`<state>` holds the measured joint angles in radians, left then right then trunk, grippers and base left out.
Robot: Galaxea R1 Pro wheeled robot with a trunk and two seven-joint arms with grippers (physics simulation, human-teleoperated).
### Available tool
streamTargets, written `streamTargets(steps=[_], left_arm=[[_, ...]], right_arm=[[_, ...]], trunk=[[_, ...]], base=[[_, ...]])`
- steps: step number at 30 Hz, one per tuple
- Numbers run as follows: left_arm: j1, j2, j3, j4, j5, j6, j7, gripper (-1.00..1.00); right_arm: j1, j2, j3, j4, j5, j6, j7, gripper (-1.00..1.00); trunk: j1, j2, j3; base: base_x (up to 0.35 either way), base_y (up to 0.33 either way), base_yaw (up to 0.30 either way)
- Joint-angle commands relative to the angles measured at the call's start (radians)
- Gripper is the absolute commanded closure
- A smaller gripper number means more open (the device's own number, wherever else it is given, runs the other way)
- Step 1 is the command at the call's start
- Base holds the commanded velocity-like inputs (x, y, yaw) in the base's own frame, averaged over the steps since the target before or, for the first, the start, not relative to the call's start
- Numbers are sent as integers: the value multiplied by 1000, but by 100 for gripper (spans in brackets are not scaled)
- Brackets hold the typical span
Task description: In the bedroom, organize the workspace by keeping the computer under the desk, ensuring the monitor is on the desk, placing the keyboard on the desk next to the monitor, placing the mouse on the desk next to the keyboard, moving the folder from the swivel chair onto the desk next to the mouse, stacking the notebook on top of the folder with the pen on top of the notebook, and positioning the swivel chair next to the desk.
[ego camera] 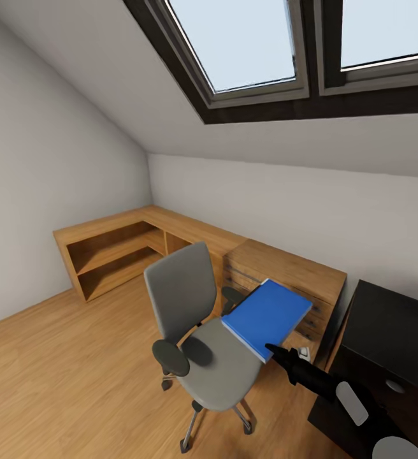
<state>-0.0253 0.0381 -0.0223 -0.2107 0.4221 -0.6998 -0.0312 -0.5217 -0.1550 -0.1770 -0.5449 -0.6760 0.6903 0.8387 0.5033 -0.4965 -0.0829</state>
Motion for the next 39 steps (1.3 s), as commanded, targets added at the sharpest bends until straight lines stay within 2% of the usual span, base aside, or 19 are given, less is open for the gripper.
streamTargets(steps=[1, 14, 30, 35, 39], left_arm=[[-1, 0, -2, 1, 7, -3, -3, -100], [-1, 0, 4, 1, 15, -1, 3, -100], [-1, 2, 3, 2, 15, 0, 4, -100], [-1, 2, 4, 2, 15, 0, 4, -100], [-1, 2, 4, 1, 15, 0, 4, -100]], right_arm=[[-1, 0, -2, 0, -1, 5, 2, 100], [-1, 1, -2, 0, -2, 5, 5, 100], [0, 0, -3, -1, -4, 5, 6, 100], [0, -2, -2, -1, -4, 5, 8, 100], [0, -18, -2, 1, -3, 6, 12, 100]], trunk=[[-3, 6, 1], [-53, 96, 42], [-53, 96, 42], [-53, 96, 42], [-53, 96, 42]], base=[[0, 0, 0], [0, 0, -28], [0, 0, -238], [0, 0, -76], [0, 0, -9]])
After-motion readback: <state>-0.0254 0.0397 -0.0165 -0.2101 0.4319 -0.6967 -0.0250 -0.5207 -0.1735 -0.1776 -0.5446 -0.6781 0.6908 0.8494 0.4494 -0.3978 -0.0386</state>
